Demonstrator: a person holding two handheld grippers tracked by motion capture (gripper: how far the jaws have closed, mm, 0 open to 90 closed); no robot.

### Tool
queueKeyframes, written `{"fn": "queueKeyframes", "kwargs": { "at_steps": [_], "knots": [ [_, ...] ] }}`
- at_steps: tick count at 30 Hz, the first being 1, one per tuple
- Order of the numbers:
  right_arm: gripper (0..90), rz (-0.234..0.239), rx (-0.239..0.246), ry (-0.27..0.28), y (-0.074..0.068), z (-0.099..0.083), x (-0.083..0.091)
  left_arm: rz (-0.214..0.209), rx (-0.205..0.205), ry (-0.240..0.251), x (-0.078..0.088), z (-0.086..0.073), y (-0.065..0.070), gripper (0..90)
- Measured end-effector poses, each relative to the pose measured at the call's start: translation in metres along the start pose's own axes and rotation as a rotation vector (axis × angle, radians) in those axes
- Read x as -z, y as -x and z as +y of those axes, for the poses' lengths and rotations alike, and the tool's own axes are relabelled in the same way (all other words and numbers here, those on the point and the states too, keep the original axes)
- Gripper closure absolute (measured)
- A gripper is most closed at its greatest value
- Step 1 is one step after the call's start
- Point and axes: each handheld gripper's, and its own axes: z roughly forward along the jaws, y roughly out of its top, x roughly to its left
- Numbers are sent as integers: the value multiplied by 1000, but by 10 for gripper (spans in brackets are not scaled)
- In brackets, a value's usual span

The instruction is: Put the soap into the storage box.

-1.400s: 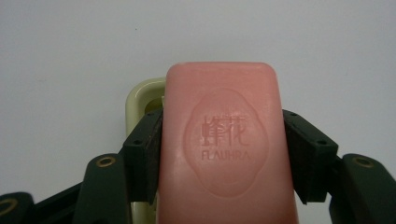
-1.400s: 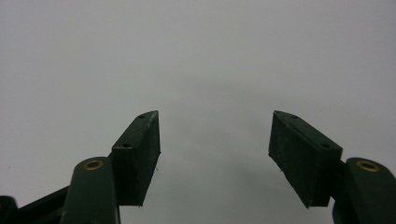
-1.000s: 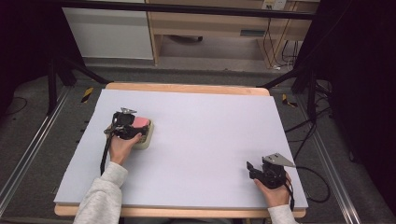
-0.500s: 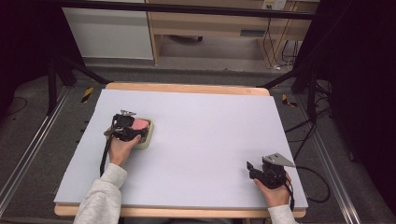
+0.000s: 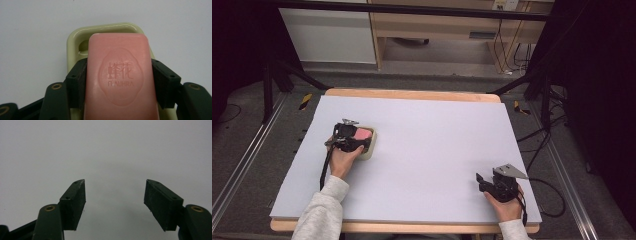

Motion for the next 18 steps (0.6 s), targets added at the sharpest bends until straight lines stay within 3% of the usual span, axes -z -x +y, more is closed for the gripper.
{"fn": "queueKeyframes", "kwargs": {
  "at_steps": [8,13,18],
  "knots": [
    [328,-2,1,2,0,0,0,-7,6,-7,1,0,0,372],
    [325,-2,2,2,0,0,0,-24,5,54,15,3,0,341],
    [323,-3,-1,3,-1,0,1,-31,-12,75,29,5,0,317]
  ]
}}
